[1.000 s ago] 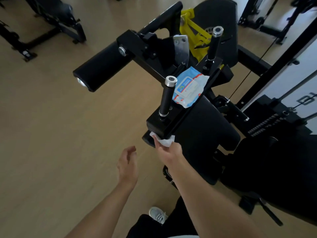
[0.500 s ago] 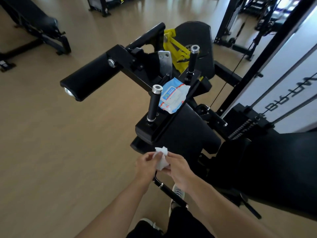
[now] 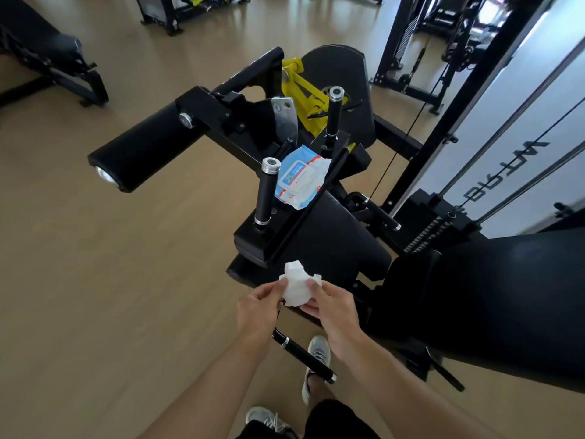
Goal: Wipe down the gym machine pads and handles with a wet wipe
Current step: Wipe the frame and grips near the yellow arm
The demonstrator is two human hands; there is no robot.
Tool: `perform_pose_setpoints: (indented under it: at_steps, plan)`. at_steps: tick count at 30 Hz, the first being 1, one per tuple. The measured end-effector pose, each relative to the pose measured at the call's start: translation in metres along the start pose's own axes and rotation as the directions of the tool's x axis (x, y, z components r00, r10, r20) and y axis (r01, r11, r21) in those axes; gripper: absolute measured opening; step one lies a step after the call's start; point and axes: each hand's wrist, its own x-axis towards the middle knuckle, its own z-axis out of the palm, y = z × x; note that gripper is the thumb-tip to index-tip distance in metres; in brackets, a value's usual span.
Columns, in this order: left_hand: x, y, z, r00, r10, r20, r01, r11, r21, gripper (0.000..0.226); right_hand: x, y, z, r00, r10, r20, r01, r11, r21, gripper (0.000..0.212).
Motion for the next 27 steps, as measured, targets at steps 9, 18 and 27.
perform_pose_setpoints:
  at_steps: [9,18,27]
  plan:
    - [-0.009,-0.004,-0.015,0.983,-0.117,0.144,0.136,0.982,-0.131,0.024,-0.002,-0.007,0.008,1.000,-0.004,0.004,0.004,0.997,0.080,0.027]
    - [-0.016,0.019,-0.030,0.887,0.042,0.460,-0.056,0.998,0.018,0.044,-0.004,-0.017,0.008,0.983,0.067,0.171,-0.047,0.992,-0.119,0.045]
    - [-0.015,0.021,-0.033,0.942,0.032,0.334,-0.032,0.999,-0.004,0.027,0.001,-0.010,0.005,0.980,0.157,0.124,-0.156,0.988,-0.014,0.079]
